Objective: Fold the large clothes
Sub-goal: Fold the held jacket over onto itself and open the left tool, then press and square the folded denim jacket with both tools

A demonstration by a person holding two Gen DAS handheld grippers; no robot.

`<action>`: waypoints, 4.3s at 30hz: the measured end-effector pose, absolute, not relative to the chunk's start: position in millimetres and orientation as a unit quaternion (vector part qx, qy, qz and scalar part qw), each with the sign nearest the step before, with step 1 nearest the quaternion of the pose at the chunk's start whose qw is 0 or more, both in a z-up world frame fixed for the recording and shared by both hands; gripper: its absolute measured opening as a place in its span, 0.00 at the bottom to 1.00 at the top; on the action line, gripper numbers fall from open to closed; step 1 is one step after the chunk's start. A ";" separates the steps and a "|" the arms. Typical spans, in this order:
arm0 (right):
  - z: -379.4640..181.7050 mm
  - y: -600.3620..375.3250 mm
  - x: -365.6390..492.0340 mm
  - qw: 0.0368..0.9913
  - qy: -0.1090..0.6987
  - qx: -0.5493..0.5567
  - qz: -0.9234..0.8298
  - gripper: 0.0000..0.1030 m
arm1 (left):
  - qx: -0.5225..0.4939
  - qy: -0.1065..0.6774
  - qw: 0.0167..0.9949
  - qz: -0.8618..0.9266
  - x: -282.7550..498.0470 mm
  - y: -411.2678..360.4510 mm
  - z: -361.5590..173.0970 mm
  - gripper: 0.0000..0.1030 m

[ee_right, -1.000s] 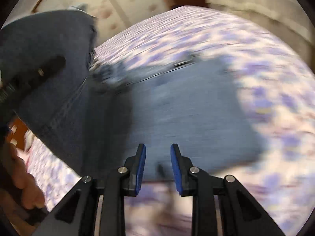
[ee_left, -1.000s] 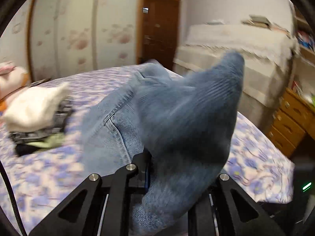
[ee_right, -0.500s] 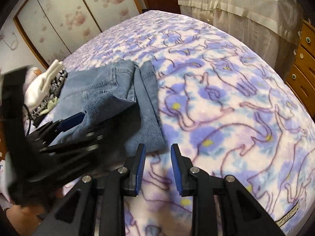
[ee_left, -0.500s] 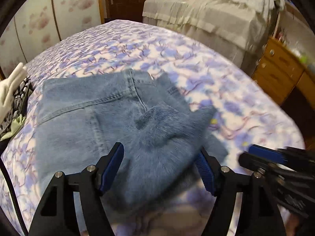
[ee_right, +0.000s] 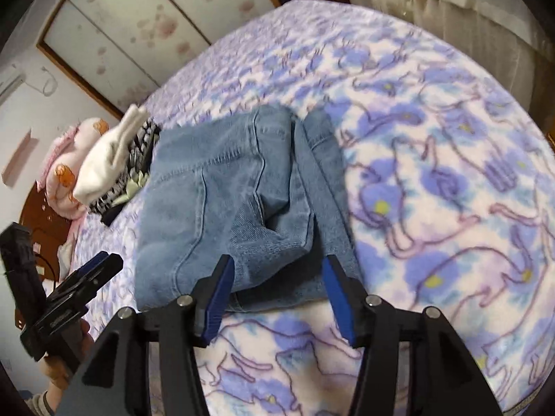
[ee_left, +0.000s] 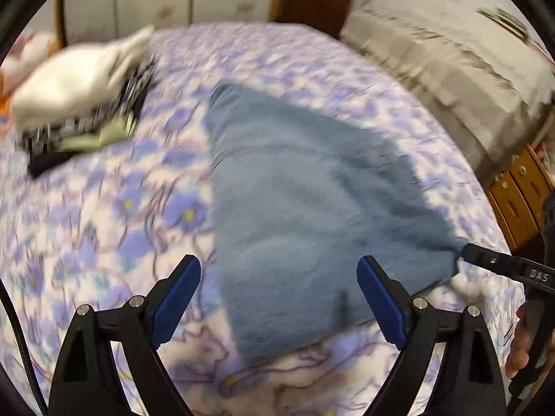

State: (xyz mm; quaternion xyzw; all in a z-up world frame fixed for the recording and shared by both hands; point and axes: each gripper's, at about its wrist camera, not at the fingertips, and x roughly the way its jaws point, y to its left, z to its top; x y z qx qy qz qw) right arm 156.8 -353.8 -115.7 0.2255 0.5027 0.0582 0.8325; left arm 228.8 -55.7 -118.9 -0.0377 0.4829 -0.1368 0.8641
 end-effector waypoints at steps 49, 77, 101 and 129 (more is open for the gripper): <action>-149.4 -377.4 287.9 0.846 0.514 0.143 0.005 0.15 | -0.031 0.523 0.838 -0.152 324.6 -85.3 -164.5 0.74; -140.9 -319.7 212.8 0.863 0.503 0.030 0.017 0.09 | 0.003 0.485 0.856 -0.179 260.3 -112.5 -144.2 0.69; -123.4 -344.7 147.0 0.861 0.490 0.131 -0.028 0.26 | -0.041 0.521 0.839 -0.154 227.5 -95.6 -140.2 0.74; -89.5 -318.1 93.7 0.871 0.481 0.103 0.015 0.59 | -0.061 0.516 0.844 -0.136 181.2 -67.5 -89.3 0.74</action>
